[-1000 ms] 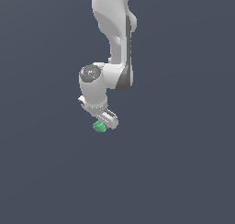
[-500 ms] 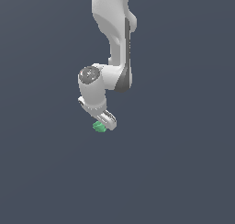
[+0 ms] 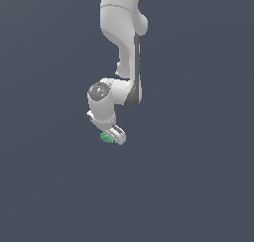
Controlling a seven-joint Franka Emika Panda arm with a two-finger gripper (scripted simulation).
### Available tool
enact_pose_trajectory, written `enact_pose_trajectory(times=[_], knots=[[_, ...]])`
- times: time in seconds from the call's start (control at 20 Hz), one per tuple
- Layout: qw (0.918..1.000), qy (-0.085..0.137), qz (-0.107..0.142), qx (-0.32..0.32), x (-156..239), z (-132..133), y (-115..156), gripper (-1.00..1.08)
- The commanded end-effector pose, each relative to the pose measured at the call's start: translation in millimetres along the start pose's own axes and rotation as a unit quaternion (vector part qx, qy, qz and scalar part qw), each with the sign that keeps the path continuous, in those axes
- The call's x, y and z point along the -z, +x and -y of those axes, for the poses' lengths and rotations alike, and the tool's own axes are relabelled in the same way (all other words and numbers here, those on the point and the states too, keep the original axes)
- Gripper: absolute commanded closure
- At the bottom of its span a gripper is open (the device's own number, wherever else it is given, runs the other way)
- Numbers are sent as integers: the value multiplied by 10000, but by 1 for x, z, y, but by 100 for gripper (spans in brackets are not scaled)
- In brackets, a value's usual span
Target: Pick up the object and move it to a goal position.
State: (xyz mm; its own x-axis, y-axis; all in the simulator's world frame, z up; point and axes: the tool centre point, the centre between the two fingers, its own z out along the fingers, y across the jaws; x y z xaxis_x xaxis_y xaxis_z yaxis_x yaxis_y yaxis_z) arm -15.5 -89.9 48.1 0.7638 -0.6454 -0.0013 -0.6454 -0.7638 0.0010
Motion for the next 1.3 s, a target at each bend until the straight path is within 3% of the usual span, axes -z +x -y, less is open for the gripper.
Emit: enact_pose_trajectory(times=[0.0, 0.1, 0.15, 0.8, 1.25], knots=[[10000, 4, -6, -2, -6, 1, 1, -92], [10000, 4, -6, -2, -7, 1, 1, -92], [10000, 4, -6, -2, -7, 1, 1, 108], [10000, 10, -8, 2, -6, -1, 1, 108], [10000, 10, -8, 2, -4, -40, -4, 108]])
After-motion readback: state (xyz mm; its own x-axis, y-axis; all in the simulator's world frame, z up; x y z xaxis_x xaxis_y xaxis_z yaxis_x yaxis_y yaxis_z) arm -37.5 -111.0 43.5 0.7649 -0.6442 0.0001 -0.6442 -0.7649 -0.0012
